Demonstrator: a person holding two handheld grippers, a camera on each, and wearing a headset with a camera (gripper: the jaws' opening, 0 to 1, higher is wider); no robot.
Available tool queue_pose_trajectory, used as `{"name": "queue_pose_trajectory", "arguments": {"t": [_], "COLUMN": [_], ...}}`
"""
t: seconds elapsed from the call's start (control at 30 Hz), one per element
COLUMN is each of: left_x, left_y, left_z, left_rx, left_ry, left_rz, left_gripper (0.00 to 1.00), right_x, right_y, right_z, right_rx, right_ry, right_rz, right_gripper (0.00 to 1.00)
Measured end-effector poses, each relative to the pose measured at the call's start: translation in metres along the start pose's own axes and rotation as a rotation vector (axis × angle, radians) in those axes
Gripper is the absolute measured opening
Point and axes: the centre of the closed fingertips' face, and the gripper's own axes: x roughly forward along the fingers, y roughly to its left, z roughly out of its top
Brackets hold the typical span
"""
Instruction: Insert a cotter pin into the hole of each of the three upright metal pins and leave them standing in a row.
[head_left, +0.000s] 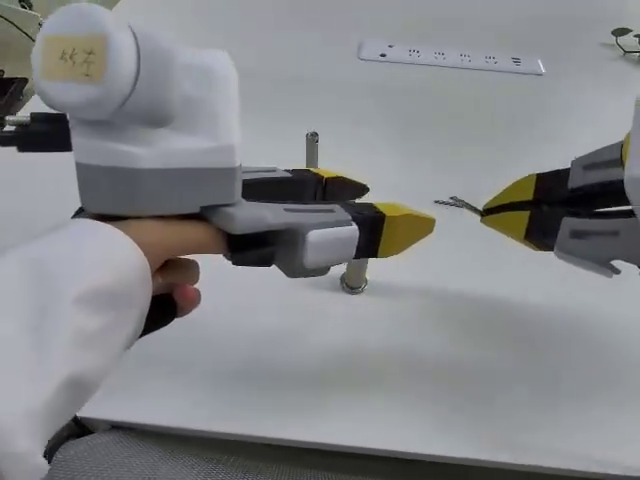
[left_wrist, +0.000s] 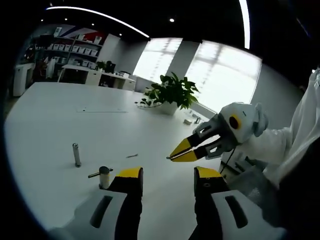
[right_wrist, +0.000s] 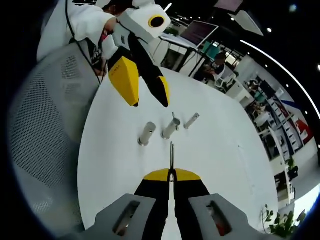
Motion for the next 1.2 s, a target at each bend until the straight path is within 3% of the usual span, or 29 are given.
{"name": "queue_pose_trajectory", "arguments": {"t": [0.17,0.43,0.7,1.2], "left_x": [0.014,0.027,0.030,0.030], "left_y": [-0.006,-0.001,-0.008,-0.005], "left_z": [-0.002,-0.015,-0.016,-0.018], "left_rx": [-0.016,-0.048,-0.085,-0.103], "left_ry": [-0.001,0.032,0.035,0.045], "left_rz": [-0.030,-0.054,-0.100,-0.103], "left_gripper": [0.29,0.22,0.06,0.00], "right_x": [0.002,0.001,-0.003,-0.002], "right_y": [0.011,0.013,0.014,0.015], "right_z": [0.006,0.015,0.021,0.025], "right_rx": [0.007,0.003,-0.026,-0.059], "right_ry": [-0.016,-0.039,-0.040,-0.035], "right_rz": [0.011,0.001,-0.008,-0.006], "right_gripper": [0.00,0.00,0.00,0.00]}}
